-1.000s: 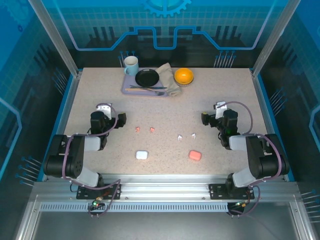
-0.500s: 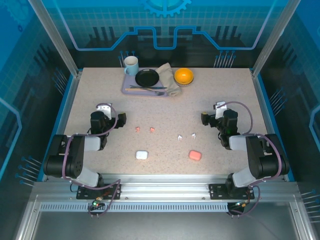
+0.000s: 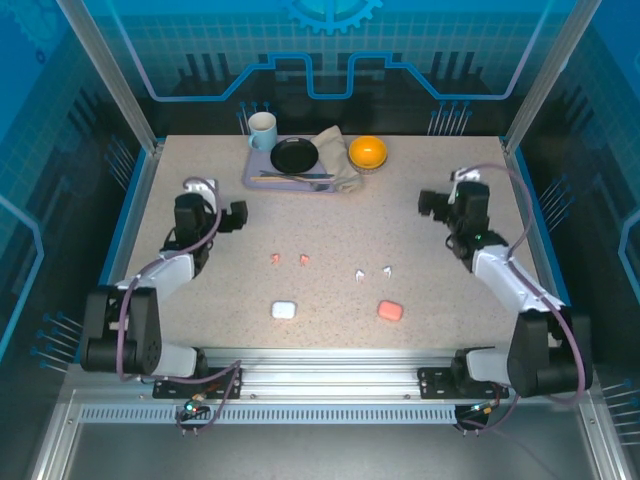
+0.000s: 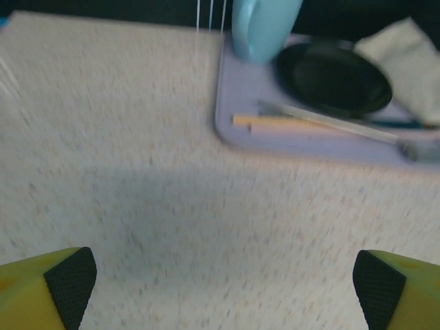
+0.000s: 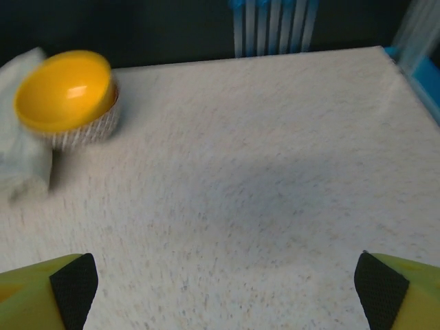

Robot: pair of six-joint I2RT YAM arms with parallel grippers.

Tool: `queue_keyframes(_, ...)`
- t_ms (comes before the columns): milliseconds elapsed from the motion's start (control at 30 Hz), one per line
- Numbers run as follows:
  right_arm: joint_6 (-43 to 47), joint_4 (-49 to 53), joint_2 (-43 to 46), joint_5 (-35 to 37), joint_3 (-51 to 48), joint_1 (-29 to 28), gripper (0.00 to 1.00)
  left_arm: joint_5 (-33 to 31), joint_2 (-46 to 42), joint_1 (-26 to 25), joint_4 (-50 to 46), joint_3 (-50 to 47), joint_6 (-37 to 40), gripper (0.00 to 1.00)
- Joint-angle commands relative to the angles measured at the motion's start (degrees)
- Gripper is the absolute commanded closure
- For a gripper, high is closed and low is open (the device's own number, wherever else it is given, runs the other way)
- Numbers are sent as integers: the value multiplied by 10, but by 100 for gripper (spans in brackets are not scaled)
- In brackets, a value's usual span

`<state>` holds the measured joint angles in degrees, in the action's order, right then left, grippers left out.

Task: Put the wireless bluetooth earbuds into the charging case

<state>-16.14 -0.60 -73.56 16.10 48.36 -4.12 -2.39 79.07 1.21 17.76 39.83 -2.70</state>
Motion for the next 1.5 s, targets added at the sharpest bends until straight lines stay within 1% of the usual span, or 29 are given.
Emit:
queue_keyframes(0,-146,325,-8,68,114,7,0,-7,-36,-4,-190,79,-66,1)
queue_keyframes(33,-137,366,-22,51,141,8,0,2,-40,-5,-227,99,-87,1)
queue_keyframes(100,-117,408,-39,3,157,2,0,10,-42,-7,-290,131,-136,1)
queue_keyframes(167,-120,425,-26,-37,143,-14,0,30,-43,-8,-347,156,-188,1)
queue_keyframes(233,-150,439,10,-54,116,-45,2,51,-43,-11,-401,172,-241,1)
queue_keyframes(333,-218,491,46,-57,92,-96,6,91,-51,-20,-432,165,-288,1)
queue_keyframes(500,-314,556,60,-21,75,-203,7,114,-67,-52,-450,140,-333,1)
queue_keyframes(633,-381,537,38,-25,77,-303,7,121,-71,-70,-465,131,-354,1)
queue_keyframes(700,-407,529,1,-23,100,-351,7,125,-63,-70,-470,129,-363,1)
queue_keyframes(800,-427,547,-89,-17,174,-425,6,111,-42,-70,-485,140,-366,1)
queue_keyframes(933,-437,599,-230,-5,324,-514,3,76,-2,-58,-516,182,-353,1)
queue_keyframes(1033,-449,660,-340,7,457,-557,1,78,32,-32,-526,213,-346,1)
queue_keyframes(1100,-460,682,-398,3,526,-576,1,79,51,-10,-529,228,-344,1)
queue_keyframes(1200,-481,702,-470,-22,611,-593,0,85,72,27,-529,242,-345,1)
queue_keyframes(1267,-502,709,-502,-34,645,-602,0,95,83,50,-529,247,-347,1)
queue_keyframes(1467,-551,699,-554,-63,675,-614,2,122,92,103,-529,249,-347,1)
